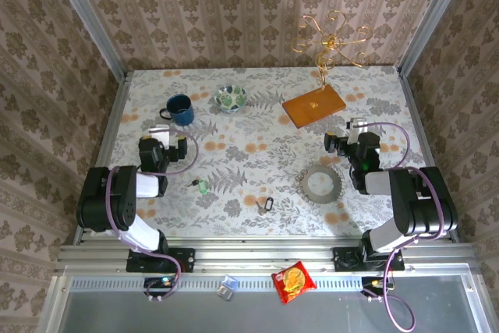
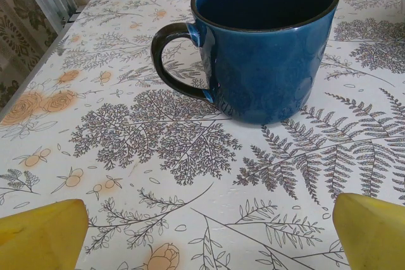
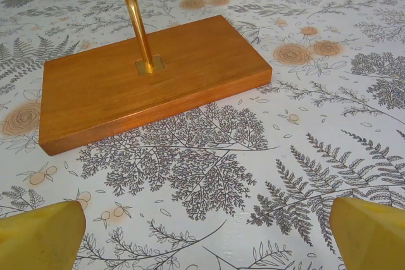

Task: Put the keys on the keyring

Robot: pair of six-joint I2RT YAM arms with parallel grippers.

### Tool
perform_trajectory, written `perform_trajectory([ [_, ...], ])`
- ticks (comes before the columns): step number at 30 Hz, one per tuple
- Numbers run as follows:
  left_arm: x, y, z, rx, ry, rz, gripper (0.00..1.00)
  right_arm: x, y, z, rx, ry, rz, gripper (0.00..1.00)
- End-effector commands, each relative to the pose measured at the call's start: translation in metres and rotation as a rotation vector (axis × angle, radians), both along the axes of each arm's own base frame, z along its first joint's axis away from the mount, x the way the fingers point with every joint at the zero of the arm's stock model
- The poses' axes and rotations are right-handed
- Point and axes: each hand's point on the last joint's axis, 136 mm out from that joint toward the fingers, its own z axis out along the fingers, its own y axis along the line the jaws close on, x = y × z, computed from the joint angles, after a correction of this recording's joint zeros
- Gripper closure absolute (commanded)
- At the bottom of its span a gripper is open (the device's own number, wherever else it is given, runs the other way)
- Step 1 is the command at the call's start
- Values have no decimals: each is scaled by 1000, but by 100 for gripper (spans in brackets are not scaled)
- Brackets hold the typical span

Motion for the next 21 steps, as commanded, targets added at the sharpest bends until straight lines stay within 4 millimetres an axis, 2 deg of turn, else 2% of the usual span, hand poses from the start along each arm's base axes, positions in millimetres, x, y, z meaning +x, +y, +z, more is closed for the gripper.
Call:
perform_trajectory([
  [1, 7, 0, 14, 9, -37, -14, 0, 6, -4, 6, -5, -16, -27, 0],
  [21, 8, 3, 13, -1, -33, 2, 0, 6, -4, 6, -5, -15, -27, 0],
])
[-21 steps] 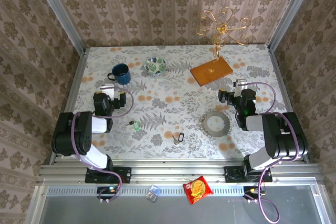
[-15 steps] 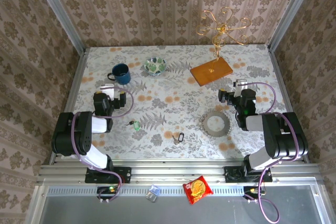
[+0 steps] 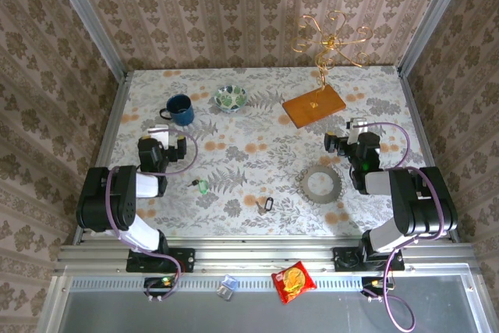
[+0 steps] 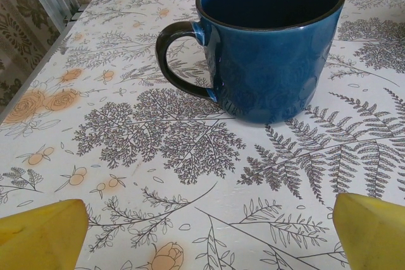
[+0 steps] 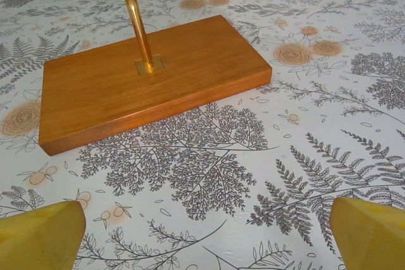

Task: Put the keys on the keyring

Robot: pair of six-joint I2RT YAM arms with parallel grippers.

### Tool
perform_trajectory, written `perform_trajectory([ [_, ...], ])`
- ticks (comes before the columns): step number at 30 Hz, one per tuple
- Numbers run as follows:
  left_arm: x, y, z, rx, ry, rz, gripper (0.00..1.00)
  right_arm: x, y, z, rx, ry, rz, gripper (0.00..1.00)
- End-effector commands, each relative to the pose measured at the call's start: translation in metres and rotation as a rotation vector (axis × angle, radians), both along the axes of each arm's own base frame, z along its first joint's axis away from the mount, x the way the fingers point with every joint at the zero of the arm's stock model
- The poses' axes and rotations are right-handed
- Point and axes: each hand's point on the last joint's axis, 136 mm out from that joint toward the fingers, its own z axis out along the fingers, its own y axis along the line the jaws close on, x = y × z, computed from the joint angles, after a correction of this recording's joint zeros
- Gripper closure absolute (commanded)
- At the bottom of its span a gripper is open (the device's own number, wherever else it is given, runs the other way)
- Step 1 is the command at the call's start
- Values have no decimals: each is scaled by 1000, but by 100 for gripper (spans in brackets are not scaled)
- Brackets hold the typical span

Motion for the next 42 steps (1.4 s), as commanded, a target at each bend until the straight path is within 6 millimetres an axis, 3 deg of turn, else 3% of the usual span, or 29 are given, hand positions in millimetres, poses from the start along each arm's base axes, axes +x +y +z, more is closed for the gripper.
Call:
perform_trajectory([
  [1, 8, 1, 14, 0, -36, -2, 0, 6, -4, 5, -5, -14, -26, 0],
  [10, 5, -7, 17, -2, -53, -57, 0, 5, -3, 8, -4, -24, -24, 0],
  [20, -24, 10, 85, -48, -173, 62, 1, -11, -6, 71, 74, 15, -111, 8],
  [24, -29, 0, 102, -153, -150, 36, 3, -23, 9, 77, 216, 118, -145, 14],
  [27, -32, -22, 108, -253, -103, -31, 6, -41, 22, 67, 322, 272, -181, 18],
  [32, -44, -76, 101, -278, -29, -132, 7, -86, 39, 36, 429, 521, -224, 32],
  [34, -51, -103, 96, -285, -2, -186, 8, -103, 46, 25, 452, 602, -213, 40],
  [38, -69, -162, 83, -321, 82, -312, 10, -139, 57, 5, 429, 776, -206, 45],
  [42, -84, -207, 71, -343, 134, -383, 11, -163, 55, -12, 411, 873, -267, 54],
])
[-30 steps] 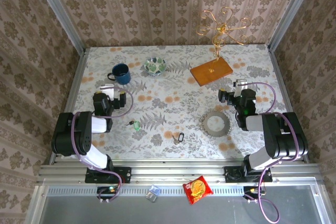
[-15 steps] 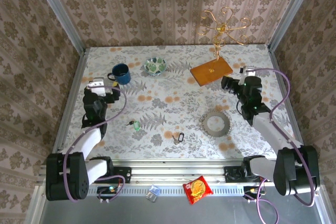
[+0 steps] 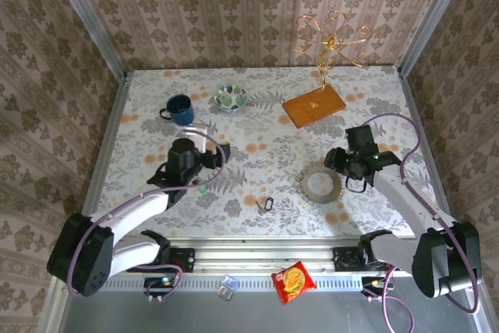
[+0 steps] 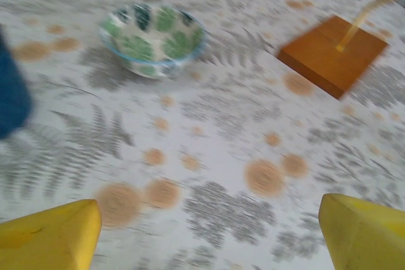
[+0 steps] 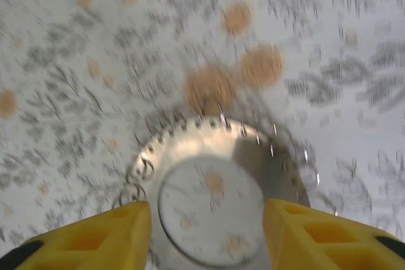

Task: Put the keys on the keyring

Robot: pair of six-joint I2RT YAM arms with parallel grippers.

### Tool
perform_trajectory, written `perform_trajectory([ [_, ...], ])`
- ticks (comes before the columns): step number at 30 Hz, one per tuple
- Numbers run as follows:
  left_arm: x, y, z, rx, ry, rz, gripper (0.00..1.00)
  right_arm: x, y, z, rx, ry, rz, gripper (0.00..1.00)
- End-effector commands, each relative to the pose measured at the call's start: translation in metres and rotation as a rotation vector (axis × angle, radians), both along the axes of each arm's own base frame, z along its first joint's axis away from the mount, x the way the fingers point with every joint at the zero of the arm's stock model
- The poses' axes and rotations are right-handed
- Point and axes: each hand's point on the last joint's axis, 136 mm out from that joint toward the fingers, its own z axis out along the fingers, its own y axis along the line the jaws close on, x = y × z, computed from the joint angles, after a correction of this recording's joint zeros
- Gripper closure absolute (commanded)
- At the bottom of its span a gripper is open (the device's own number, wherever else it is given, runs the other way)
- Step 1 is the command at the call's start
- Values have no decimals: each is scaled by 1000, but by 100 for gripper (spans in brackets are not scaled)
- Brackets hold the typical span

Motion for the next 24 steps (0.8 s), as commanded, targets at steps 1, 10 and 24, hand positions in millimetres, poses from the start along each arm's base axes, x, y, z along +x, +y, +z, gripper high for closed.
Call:
perform_trajectory([
  [1, -4, -26, 2, -40, 30, 7, 11, -42, 0, -22, 17, 182, -42, 57],
  [10, -15, -84, -10, -56, 38, -15, 12, -64, 55, -40, 52, 262, 144, 64],
  [24, -12, -91, -14, -87, 50, 13, 14, -80, 74, -63, -359, 360, 450, 68],
])
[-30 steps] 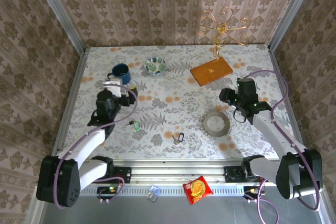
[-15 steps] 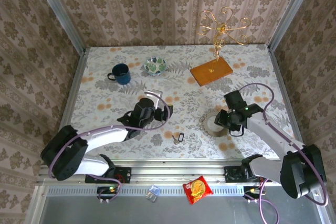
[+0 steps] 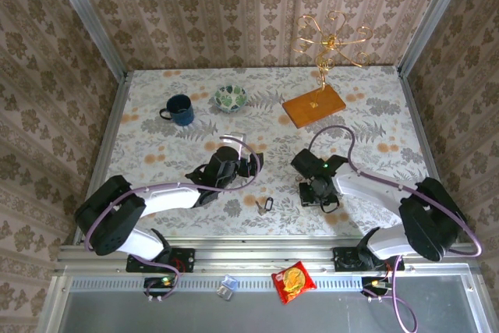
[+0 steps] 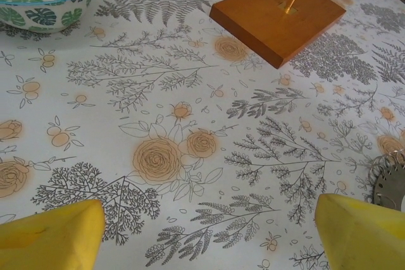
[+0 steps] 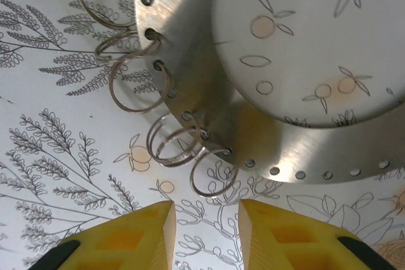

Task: Put the keys on the keyring

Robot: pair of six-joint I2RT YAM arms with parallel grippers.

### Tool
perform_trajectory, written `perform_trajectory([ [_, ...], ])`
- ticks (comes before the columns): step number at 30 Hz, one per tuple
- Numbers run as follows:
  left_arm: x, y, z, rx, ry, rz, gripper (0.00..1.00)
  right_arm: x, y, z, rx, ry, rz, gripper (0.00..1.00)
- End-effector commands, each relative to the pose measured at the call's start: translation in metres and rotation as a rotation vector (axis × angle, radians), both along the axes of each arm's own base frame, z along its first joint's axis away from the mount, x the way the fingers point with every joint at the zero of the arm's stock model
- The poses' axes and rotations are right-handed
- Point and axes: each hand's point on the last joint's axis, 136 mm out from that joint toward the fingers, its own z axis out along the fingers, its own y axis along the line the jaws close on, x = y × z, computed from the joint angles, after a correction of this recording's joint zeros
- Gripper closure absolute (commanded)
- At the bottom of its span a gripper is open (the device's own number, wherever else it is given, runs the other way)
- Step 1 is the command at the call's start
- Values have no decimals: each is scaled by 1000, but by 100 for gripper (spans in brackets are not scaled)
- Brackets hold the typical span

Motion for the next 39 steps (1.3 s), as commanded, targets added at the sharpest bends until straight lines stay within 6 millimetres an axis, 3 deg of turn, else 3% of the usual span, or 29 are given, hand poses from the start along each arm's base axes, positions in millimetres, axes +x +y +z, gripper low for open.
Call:
perform_trajectory([
  [1, 6, -3, 16, -51, -28, 35, 14, 3, -11, -2, -121, -3, 47, 68],
  [7, 6, -1, 16, -53, -26, 43, 14, 5, -4, -7, -165, 8, 88, 70],
  [16, 7, -3, 16, -60, -26, 47, 14, 7, -16, -6, -261, 3, 106, 80],
  [28, 8, -2, 17, -66, -23, 56, 15, 10, -14, -8, -282, 6, 130, 83],
  [37, 8, -1, 18, -67, -23, 58, 15, 9, -12, -3, -258, -2, 120, 100],
  [39, 8, -1, 20, -68, -28, 59, 15, 10, -10, 3, -246, -16, 113, 100],
])
